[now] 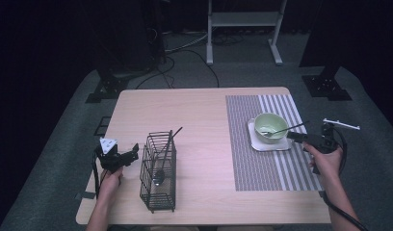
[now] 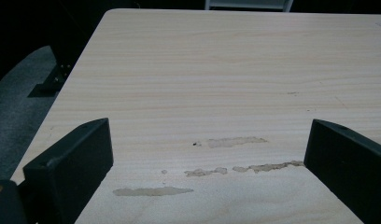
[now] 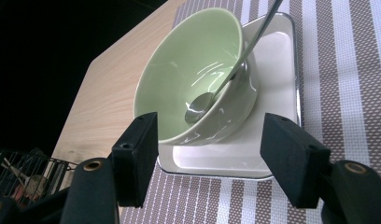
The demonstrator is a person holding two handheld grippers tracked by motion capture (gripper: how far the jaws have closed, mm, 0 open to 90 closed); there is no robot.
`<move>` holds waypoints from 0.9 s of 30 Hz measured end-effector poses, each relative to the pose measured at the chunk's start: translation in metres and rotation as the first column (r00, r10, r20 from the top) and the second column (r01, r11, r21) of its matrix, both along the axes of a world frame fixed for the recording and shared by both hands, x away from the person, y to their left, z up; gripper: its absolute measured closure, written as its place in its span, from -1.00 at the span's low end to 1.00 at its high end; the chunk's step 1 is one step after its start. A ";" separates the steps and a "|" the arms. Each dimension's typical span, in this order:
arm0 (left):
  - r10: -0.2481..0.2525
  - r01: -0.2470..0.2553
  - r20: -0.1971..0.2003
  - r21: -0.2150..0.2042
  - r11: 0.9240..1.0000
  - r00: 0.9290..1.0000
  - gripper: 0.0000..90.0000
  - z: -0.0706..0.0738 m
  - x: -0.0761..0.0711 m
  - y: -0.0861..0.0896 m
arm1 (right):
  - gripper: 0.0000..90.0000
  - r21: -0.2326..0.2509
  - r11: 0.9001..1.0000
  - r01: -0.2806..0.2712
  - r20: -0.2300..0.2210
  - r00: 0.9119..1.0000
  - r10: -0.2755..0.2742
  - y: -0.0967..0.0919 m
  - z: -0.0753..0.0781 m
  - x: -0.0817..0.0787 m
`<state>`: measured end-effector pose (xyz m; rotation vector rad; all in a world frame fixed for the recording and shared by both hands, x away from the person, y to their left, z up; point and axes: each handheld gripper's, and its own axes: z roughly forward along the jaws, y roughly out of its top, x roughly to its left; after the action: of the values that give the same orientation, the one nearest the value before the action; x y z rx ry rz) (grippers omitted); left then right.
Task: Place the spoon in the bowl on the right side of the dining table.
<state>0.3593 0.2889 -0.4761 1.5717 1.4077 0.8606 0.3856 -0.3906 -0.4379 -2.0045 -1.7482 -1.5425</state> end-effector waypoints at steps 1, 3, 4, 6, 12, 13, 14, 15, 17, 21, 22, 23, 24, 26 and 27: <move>-0.001 0.001 0.000 0.000 1.000 1.000 -0.99 0.000 0.000 0.000 | -0.21 0.000 1.000 -0.002 0.002 1.000 0.002 0.000 0.000 -0.001; 0.001 -0.001 -0.002 0.000 1.000 1.000 -0.99 0.000 0.000 0.000 | -0.21 0.007 1.000 -0.006 0.005 1.000 0.006 0.001 -0.001 -0.003; 0.000 0.000 -0.002 0.001 1.000 1.000 -0.99 0.000 0.000 0.000 | -0.21 0.006 1.000 -0.009 0.005 1.000 0.009 0.001 -0.002 -0.004; 0.000 0.000 -0.002 0.003 1.000 1.000 -0.99 0.000 0.000 0.000 | -0.21 0.006 1.000 -0.012 0.003 1.000 0.012 0.001 -0.003 -0.005; 0.001 -0.001 -0.002 0.002 1.000 1.000 -0.99 0.000 0.000 0.000 | -0.22 0.004 1.000 -0.026 0.006 1.000 0.026 0.004 -0.007 -0.010; 0.001 -0.001 -0.003 0.001 1.000 1.000 -0.99 0.000 0.000 0.000 | -0.22 0.007 1.000 -0.028 0.003 1.000 0.028 0.004 -0.007 -0.011; 0.001 -0.001 -0.003 0.002 1.000 1.000 -0.99 0.000 0.000 0.000 | -0.22 0.007 1.000 -0.030 0.006 1.000 0.030 0.005 -0.007 -0.012; 0.000 0.000 -0.005 0.003 1.000 1.000 -0.99 0.000 0.000 0.000 | -0.22 0.009 0.999 -0.032 0.004 0.999 0.032 0.005 -0.007 -0.013; 0.000 0.000 -0.004 0.003 1.000 1.000 -0.99 0.000 0.000 0.000 | -0.23 0.011 0.999 -0.037 0.009 0.999 0.037 0.006 -0.007 -0.015; 0.000 0.000 -0.002 0.003 1.000 1.000 -0.99 0.000 0.000 0.000 | -0.23 0.009 0.999 -0.049 0.013 0.999 0.049 0.009 -0.007 -0.018; -0.001 0.001 -0.004 0.003 1.000 1.000 -0.99 0.000 0.000 0.000 | -0.23 0.007 0.999 -0.052 0.015 0.999 0.052 0.009 -0.007 -0.019; -0.001 0.001 -0.004 0.004 1.000 1.000 -0.99 0.000 0.000 0.000 | -0.24 0.009 0.998 -0.054 0.011 0.998 0.054 0.010 -0.007 -0.019; -0.001 0.001 -0.004 0.004 1.000 1.000 -0.99 0.000 0.000 0.000 | -0.24 0.010 0.998 -0.057 0.013 0.998 0.057 0.011 -0.007 -0.020; -0.001 0.001 -0.004 0.003 1.000 1.000 -0.99 0.000 0.000 0.000 | -0.24 0.010 0.998 -0.065 0.018 0.998 0.065 0.013 -0.008 -0.021; 0.000 0.000 -0.003 0.002 1.000 1.000 -0.99 0.000 0.000 0.000 | -0.24 0.011 0.998 -0.067 0.017 0.998 0.067 0.014 -0.007 -0.022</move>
<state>0.3590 0.2887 -0.4759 1.5751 1.4089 0.8601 0.3639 -0.3770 -0.4454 -1.9125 -1.7886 -1.5498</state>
